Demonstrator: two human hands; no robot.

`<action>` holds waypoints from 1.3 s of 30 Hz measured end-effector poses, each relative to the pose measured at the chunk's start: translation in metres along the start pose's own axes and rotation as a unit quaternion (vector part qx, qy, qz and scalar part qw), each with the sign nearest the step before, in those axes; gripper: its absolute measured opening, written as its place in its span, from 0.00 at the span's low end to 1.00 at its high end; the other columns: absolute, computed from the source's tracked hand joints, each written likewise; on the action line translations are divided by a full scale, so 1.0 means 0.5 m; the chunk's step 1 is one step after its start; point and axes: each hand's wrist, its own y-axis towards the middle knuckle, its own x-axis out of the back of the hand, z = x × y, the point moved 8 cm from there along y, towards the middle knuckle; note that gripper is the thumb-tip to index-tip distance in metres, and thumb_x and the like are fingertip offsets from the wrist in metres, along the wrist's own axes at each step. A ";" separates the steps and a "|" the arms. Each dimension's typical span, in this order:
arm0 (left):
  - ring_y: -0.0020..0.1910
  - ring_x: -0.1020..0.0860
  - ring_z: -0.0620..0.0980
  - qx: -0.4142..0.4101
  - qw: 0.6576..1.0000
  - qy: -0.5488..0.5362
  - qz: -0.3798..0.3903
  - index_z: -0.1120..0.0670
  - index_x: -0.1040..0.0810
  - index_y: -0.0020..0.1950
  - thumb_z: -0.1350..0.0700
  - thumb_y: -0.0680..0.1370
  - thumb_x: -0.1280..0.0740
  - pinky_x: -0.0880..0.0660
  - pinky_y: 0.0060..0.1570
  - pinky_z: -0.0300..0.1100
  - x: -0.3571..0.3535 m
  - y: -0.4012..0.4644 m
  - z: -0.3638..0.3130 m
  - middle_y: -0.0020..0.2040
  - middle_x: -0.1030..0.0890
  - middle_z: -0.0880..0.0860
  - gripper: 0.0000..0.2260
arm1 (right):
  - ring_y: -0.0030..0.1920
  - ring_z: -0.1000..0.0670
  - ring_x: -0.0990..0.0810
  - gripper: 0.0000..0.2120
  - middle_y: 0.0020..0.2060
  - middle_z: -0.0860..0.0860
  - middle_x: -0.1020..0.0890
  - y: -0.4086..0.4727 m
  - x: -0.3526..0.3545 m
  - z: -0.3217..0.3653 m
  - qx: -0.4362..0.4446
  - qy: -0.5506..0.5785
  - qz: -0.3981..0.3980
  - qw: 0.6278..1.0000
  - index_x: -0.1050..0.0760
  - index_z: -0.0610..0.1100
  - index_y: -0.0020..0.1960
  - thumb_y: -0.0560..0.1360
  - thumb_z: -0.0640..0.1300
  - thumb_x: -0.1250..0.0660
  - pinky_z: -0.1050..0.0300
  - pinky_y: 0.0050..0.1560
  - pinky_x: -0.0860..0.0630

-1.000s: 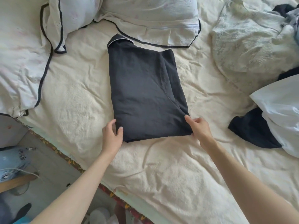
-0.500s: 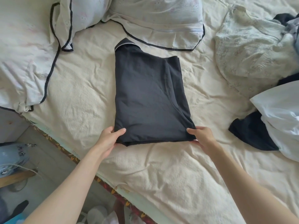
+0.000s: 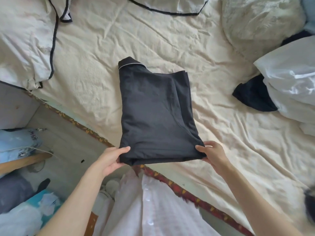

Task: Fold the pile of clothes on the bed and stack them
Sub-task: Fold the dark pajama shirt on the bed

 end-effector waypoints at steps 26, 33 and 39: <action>0.51 0.22 0.44 -0.412 0.893 0.169 -0.060 0.41 0.27 0.47 0.50 0.79 0.36 0.25 0.50 0.43 -0.021 0.025 -0.402 0.49 0.21 0.44 0.03 | 0.38 0.53 0.26 0.17 0.39 0.43 0.20 0.121 -0.093 0.438 0.294 -0.167 -0.023 0.941 0.23 0.39 0.43 0.77 0.53 0.37 0.58 0.39 0.31; 0.47 0.26 0.49 -0.444 0.837 0.247 -0.204 0.51 0.30 0.53 0.45 0.80 0.40 0.32 0.47 0.42 -0.058 0.118 -0.524 0.45 0.23 0.44 0.10 | 0.39 0.53 0.28 0.13 0.37 0.54 0.27 0.259 -0.153 0.515 0.278 -0.140 -0.110 0.944 0.29 0.44 0.44 0.78 0.53 0.40 0.62 0.35 0.34; 0.67 0.33 0.61 -0.538 0.667 0.393 -0.335 0.58 0.38 0.73 0.52 0.81 0.43 0.35 0.63 0.54 -0.100 0.054 -0.514 0.69 0.35 0.62 0.22 | 0.69 0.42 0.35 0.24 0.69 0.44 0.32 0.176 -0.177 0.477 0.422 -0.319 -0.231 0.816 0.37 0.42 0.72 0.80 0.51 0.42 0.47 0.67 0.38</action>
